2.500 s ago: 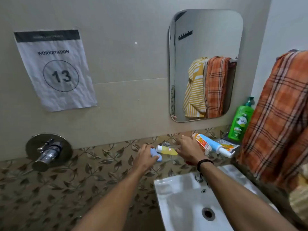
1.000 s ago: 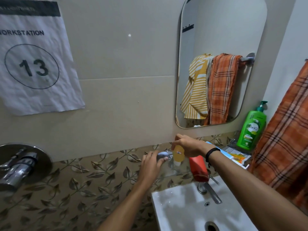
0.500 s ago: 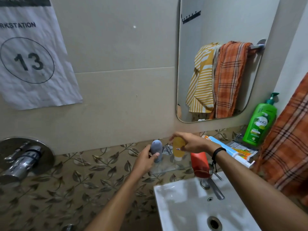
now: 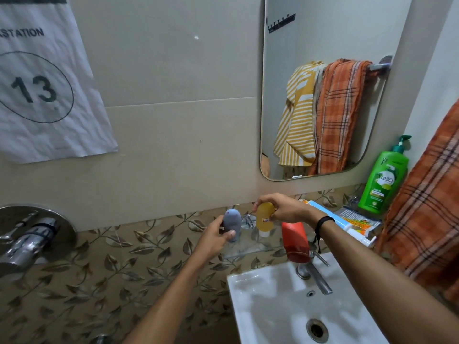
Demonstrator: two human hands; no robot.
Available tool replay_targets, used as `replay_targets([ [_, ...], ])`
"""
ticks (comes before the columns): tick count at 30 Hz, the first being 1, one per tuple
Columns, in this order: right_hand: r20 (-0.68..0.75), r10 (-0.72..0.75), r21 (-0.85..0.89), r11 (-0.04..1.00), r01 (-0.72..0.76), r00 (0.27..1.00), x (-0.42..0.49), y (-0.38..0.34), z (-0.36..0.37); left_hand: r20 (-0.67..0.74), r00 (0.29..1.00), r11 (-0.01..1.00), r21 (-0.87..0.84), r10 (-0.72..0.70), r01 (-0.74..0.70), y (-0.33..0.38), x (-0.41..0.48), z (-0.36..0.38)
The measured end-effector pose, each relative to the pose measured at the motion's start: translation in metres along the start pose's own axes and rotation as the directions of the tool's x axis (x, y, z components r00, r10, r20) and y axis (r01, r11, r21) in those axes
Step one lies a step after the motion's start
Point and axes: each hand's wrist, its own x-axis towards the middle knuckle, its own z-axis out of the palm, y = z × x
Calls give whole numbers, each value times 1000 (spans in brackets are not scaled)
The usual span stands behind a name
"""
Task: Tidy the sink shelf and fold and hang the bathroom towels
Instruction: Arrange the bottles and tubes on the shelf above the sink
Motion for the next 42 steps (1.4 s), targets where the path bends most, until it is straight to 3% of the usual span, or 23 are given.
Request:
replay_targets([
  [15, -8, 25, 141, 990, -24, 1000, -4, 1, 7, -49, 998, 999, 13, -45, 45, 3, -8, 6],
  [26, -22, 47, 86, 995, -45, 999, -7, 7, 4, -72, 995, 998, -2, -66, 66, 8, -6, 19],
  [30, -84, 62, 181, 982, -46, 995, -15, 11, 1, -98, 993, 998, -34, -59, 56, 11, -8, 17],
  [33, -328, 129, 211, 976, -61, 936, -34, 11, -1, -264, 964, 1000, -18, 14, -19, 21, -13, 16],
  [36, -503, 215, 124, 977, -176, 837, -68, 16, 15, -474, 861, 982, 96, 188, -161, 37, -21, 19],
  [39, -389, 228, 13, 970, -243, 892, -101, 16, 49, -532, 723, 897, 286, 441, -337, 55, -25, 26],
  [42, -333, 198, -137, 957, -255, 922, -115, 18, 90, -465, 699, 839, 316, 543, -443, 64, -24, 43],
])
